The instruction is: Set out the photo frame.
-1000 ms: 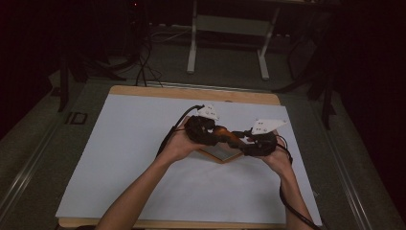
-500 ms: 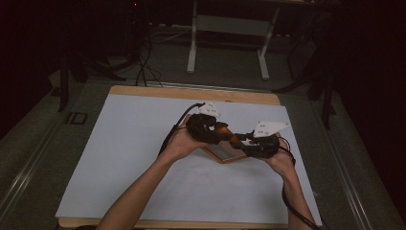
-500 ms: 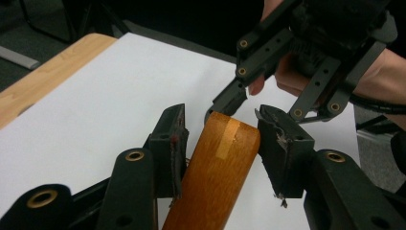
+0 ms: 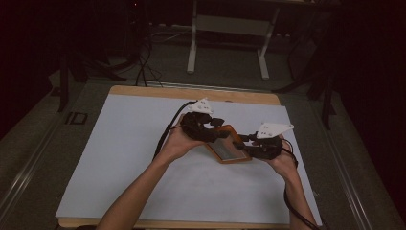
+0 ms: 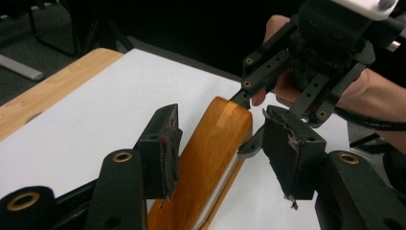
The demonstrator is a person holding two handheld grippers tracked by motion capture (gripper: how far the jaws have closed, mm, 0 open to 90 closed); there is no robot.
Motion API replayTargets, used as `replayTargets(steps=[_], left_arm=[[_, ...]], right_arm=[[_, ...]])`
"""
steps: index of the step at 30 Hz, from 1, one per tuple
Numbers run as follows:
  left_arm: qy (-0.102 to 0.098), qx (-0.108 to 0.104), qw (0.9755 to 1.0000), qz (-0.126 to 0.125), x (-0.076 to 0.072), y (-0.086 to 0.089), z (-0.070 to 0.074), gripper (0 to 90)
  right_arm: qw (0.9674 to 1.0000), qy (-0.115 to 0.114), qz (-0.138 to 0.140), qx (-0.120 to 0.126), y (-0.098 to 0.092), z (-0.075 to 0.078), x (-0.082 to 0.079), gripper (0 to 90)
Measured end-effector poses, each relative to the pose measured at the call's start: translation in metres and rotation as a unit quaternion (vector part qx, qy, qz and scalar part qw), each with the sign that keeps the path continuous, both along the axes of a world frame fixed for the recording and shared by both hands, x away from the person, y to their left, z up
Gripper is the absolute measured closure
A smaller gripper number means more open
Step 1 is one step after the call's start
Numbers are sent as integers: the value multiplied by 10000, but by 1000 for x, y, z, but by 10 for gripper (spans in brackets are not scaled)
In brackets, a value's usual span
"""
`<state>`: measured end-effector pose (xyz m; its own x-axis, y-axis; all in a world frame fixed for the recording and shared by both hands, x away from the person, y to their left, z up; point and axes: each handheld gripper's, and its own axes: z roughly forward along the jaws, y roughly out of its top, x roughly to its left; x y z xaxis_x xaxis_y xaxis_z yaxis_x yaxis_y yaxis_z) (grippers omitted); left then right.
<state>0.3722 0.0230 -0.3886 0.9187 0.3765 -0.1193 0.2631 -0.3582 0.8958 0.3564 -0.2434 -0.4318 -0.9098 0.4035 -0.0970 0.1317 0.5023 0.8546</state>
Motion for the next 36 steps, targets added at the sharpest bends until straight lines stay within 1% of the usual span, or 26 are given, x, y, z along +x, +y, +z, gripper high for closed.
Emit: replayTargets(steps=[1,3,4,8,12,15,16,18,23,25,26,27,28,29,32,35,36], left_arm=[[0,0,10000,0,0,0,0,476],[-20,-88,9999,44,0,5,0,475],[0,-162,9998,101,1,10,0,471],[16,-181,9996,193,3,16,-2,471],[49,-269,9991,326,5,25,-7,464],[30,-234,9990,376,5,28,-8,459],[3,-215,9989,427,5,31,-11,458],[36,-208,9987,463,5,33,-13,456],[21,-185,9985,516,5,37,-18,451],[21,-201,9984,524,5,39,-20,451],[-4,-232,9981,578,5,42,-22,451],[17,-272,9977,624,6,45,-25,431],[17,-272,9977,624,6,45,-25,425],[23,-280,9974,662,6,47,-28,419],[34,-259,9975,660,7,48,-31,412],[77,-294,9978,582,8,50,-40,391],[77,-294,9978,582,8,50,-40,388]], right_arm=[[10000,0,0,0,0,0,0,675],[10000,27,-48,10,-3,-1,0,680],[10000,50,-77,24,-5,-1,0,681],[9999,66,-88,52,-8,-2,-1,681],[9999,76,-110,59,-10,-3,-2,682],[9999,77,-122,69,-11,-4,-2,682],[9999,77,-128,81,-12,-4,-2,682],[9998,78,-143,108,-13,-5,-3,682],[9997,91,-168,180,-15,-6,-3,682],[9996,104,-186,196,-16,-7,-4,682],[9996,104,-186,196,-16,-7,-4,682],[9995,106,-188,228,-17,-8,-4,683],[9995,106,-188,228,-17,-8,-4,683],[9994,114,-208,250,-19,-9,-4,682],[9993,123,-217,262,-20,-9,-5,683],[9992,136,-233,303,-23,-11,-5,683],[9992,136,-233,303,-23,-11,-5,683]])
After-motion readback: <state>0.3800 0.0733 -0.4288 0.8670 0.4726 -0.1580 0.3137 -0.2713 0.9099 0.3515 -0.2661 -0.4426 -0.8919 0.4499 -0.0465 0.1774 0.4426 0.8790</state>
